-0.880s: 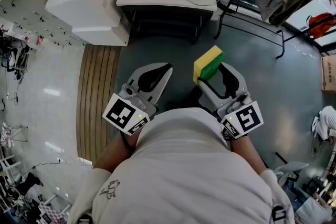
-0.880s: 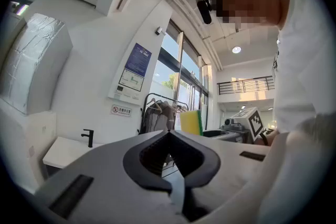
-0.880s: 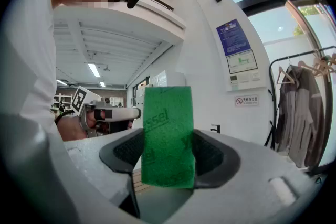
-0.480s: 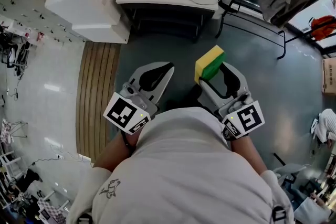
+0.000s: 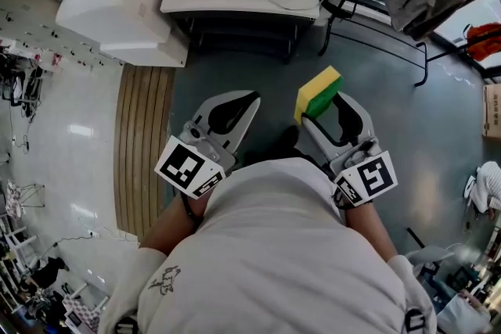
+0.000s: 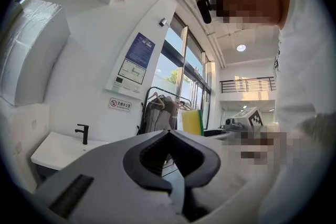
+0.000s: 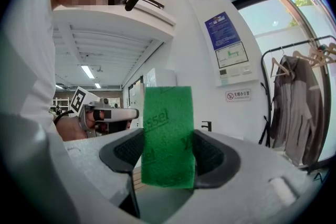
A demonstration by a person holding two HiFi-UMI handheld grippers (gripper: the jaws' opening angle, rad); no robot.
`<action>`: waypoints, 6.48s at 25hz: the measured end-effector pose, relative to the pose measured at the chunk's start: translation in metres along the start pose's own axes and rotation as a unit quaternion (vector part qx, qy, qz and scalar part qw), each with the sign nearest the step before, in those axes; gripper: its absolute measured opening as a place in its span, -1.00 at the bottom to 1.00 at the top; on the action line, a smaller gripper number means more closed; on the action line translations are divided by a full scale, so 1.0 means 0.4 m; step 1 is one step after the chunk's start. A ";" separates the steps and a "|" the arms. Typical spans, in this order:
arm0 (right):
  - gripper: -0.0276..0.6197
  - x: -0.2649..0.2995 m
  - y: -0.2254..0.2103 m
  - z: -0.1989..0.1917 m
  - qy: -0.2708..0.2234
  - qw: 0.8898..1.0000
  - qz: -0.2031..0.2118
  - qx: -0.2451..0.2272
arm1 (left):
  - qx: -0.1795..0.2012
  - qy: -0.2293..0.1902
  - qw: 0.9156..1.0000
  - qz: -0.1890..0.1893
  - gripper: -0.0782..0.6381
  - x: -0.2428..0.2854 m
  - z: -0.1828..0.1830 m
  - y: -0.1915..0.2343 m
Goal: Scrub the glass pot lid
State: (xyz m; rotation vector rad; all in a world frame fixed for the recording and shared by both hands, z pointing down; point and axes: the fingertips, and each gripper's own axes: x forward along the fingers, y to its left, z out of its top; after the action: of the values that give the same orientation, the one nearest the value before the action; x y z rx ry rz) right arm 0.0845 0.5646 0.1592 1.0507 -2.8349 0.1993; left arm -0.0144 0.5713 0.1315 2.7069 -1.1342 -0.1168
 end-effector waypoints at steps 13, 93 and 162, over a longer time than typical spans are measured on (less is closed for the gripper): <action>-0.02 0.019 -0.414 0.029 0.002 1.000 0.010 0.006 | -0.004 0.012 1.000 0.016 -0.79 0.390 -0.006 0.071; -0.02 0.901 -1.063 -0.022 0.064 0.996 -0.008 0.066 | -0.045 0.095 0.994 -0.029 -0.79 1.012 -0.004 1.009; -0.01 1.329 -1.017 -0.739 0.441 0.892 -0.064 0.077 | -0.515 0.242 0.802 -0.181 -0.30 1.076 -0.916 1.504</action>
State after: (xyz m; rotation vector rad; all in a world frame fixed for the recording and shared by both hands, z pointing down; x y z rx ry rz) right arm -0.0327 -0.0334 0.5644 0.8537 -1.9420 0.6937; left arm -0.0757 -0.0895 0.6223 1.7372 -0.2218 -0.0594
